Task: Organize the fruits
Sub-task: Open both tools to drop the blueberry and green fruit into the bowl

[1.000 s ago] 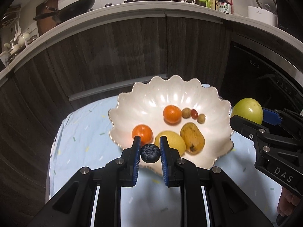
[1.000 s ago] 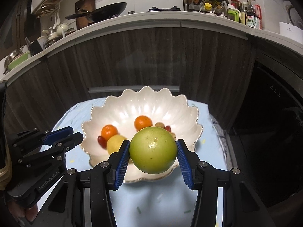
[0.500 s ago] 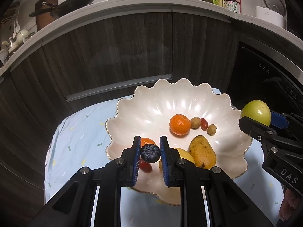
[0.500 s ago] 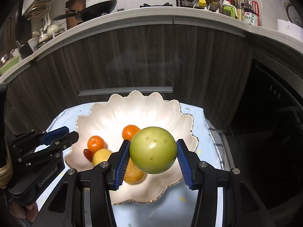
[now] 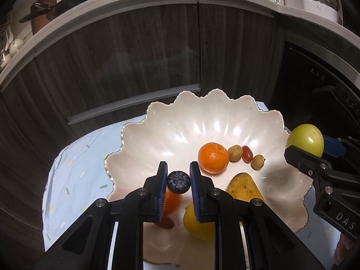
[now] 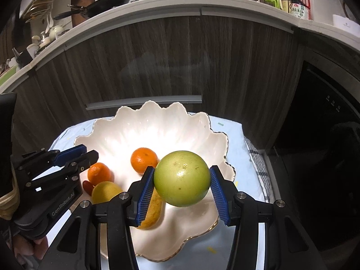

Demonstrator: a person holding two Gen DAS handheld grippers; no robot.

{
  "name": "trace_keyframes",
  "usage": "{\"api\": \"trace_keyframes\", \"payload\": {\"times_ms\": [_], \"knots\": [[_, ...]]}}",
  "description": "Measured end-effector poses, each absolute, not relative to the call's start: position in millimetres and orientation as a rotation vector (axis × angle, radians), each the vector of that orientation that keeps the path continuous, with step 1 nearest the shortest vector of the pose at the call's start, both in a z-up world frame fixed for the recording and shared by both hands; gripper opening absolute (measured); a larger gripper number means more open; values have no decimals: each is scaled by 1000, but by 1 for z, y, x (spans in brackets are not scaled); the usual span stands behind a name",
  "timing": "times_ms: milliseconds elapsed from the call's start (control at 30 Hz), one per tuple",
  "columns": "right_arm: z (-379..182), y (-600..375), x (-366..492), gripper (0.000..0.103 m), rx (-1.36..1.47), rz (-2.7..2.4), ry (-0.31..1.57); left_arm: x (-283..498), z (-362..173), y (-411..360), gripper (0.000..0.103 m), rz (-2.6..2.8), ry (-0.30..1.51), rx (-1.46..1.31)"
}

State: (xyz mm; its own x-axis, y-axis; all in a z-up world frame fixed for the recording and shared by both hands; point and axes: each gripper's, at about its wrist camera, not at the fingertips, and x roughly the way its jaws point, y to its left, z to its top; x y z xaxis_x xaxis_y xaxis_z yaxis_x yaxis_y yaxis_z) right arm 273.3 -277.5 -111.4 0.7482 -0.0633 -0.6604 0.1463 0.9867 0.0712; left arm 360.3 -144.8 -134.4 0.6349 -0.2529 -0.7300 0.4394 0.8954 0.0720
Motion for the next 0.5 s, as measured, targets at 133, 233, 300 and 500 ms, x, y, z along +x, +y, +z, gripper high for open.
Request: {"api": "trace_keyframes", "payload": {"times_ms": [133,233,300,500], "knots": [[-117,-280,277,50,126,-110,739,363,-140,-150,25,-404,805,267],[-120,-282,279,50,130,-111,747,362,-141,-151,37,-401,803,266],[-122,-283,279,50,133,-120,753,363,-141,-151,43,-397,807,269],[-116,-281,273,66,123,-146,722,360,-136,-147,58,-368,792,277]]}}
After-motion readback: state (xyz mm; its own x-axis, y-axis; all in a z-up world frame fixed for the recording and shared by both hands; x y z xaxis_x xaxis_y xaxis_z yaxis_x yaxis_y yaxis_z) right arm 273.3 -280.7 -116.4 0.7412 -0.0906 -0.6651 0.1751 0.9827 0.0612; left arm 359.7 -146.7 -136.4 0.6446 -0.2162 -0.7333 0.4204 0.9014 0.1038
